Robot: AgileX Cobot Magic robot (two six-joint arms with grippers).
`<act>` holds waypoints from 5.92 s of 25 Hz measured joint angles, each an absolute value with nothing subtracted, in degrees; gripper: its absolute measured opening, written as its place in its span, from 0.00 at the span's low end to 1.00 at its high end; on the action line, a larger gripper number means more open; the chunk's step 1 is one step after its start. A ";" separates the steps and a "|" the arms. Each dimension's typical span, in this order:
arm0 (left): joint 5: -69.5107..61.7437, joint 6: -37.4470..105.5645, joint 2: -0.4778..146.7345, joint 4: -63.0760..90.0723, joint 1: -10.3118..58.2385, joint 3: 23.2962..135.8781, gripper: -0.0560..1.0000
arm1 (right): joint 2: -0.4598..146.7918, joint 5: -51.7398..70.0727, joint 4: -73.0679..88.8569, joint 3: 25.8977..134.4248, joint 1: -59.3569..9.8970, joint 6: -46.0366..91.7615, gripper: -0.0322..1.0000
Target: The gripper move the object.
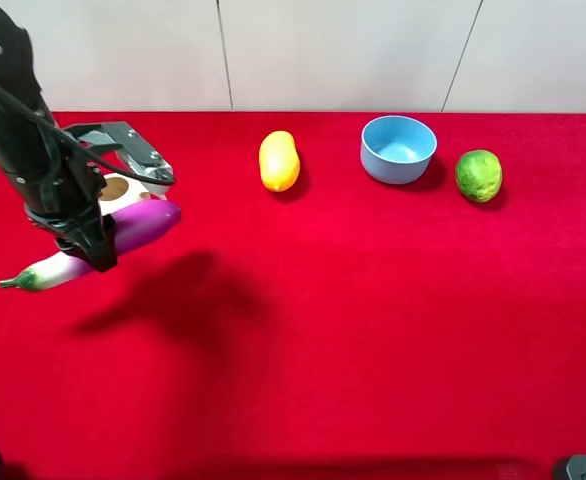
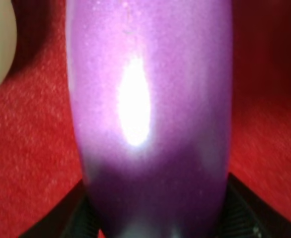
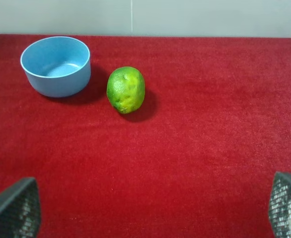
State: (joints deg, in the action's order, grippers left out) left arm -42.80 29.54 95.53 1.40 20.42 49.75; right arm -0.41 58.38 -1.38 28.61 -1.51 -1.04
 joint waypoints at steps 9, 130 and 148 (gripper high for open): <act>-37.82 29.54 99.64 0.49 20.42 49.75 0.52 | -0.41 58.38 -1.38 28.61 -1.51 -1.04 0.70; -68.52 9.99 34.43 -3.07 21.77 53.86 0.99 | -0.41 58.38 -1.35 28.61 -1.51 -1.04 0.70; -67.97 0.77 11.26 -4.82 8.70 35.88 0.99 | -0.41 58.38 -1.35 28.61 -1.51 -1.04 0.70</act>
